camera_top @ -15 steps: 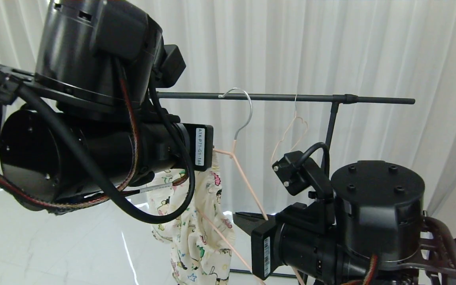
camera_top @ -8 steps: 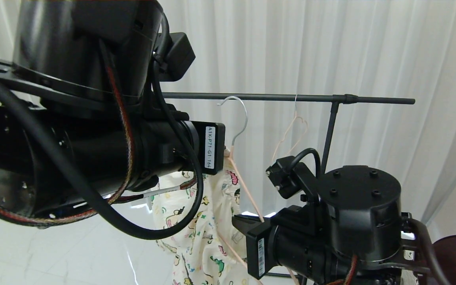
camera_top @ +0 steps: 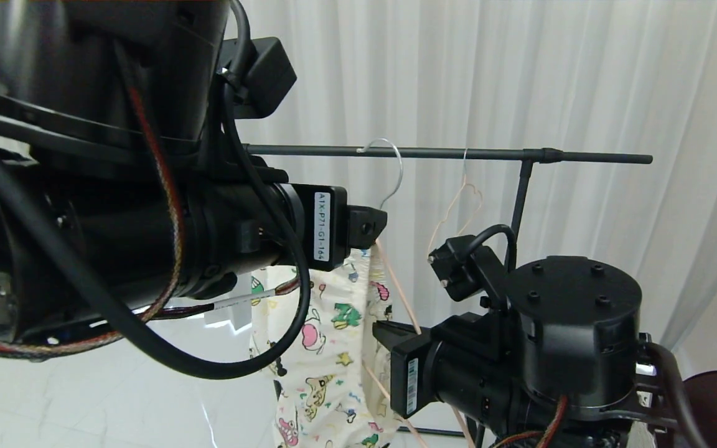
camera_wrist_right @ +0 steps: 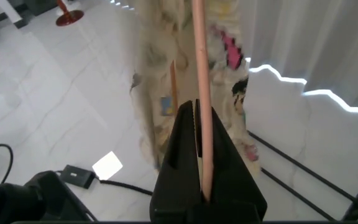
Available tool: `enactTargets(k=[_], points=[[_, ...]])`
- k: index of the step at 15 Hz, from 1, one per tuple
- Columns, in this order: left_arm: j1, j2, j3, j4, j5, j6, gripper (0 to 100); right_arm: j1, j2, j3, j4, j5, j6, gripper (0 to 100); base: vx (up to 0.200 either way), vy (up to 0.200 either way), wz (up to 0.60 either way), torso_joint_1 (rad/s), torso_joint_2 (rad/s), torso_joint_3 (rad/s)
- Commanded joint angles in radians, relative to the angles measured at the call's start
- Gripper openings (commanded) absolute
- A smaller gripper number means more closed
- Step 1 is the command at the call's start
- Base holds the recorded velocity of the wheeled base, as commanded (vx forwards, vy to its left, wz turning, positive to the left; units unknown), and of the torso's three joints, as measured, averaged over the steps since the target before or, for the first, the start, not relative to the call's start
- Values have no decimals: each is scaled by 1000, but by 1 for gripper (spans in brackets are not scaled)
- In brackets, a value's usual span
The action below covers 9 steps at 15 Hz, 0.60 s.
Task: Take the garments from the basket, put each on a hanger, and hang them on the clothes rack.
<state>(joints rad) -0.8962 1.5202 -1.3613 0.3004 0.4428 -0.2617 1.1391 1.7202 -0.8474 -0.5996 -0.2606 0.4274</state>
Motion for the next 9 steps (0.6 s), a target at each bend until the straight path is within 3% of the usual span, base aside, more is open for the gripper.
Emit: enactTargets(k=[1, 5, 9], points=[[0, -25, 13, 0, 1, 2, 100, -4, -2, 1, -14, -6, -1, 0, 0, 0, 0, 0, 0, 0], [0, -84, 83, 0, 1, 16, 100, -25, -4, 45, -109, -34, -56, 0, 0, 0, 0, 0, 0, 0], [0, -236, 264, -3, -49, 85, 100, -62, -51, 206, -267, -28, -199, 0, 0, 0, 0, 0, 0, 0]])
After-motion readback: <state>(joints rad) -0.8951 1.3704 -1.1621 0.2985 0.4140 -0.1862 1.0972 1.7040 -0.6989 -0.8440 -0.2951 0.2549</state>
